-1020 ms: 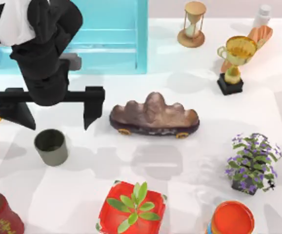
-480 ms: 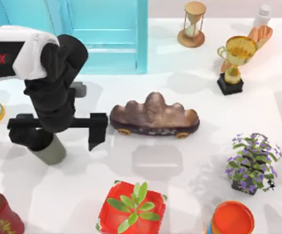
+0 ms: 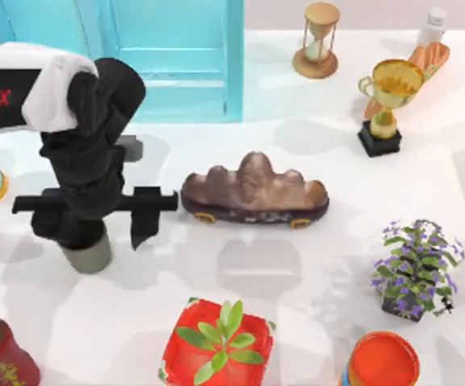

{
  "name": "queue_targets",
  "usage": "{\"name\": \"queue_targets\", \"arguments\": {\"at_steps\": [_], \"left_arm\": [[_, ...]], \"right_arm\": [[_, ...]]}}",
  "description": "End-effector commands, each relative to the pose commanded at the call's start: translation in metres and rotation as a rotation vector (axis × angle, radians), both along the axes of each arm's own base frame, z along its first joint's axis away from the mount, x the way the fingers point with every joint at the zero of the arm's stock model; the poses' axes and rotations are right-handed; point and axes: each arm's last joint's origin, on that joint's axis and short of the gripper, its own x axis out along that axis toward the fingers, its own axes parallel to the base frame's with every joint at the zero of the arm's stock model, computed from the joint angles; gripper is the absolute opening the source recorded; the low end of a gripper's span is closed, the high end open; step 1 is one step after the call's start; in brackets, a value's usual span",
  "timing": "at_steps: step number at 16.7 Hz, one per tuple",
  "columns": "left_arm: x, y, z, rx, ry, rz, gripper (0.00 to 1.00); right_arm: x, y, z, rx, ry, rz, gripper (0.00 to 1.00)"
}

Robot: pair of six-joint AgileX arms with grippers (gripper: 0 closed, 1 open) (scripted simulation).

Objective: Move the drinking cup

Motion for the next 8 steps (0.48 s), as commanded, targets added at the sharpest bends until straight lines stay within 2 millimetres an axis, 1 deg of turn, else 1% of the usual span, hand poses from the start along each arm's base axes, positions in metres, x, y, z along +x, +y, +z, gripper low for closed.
{"name": "queue_targets", "arguments": {"at_steps": [6, 7, 8], "left_arm": [[0.0, 0.0, 0.0, 0.0, 0.0, 0.0, 0.02], [0.0, 0.0, 0.0, 0.0, 0.0, 0.0, 0.0], [0.0, 0.0, 0.0, 0.0, 0.0, 0.0, 0.0]], "right_arm": [[0.0, 0.0, 0.0, 0.0, 0.0, 0.0, 1.0], [0.0, 0.0, 0.0, 0.0, 0.0, 0.0, 1.0], [0.0, 0.0, 0.0, 0.0, 0.0, 0.0, 1.0]]}}
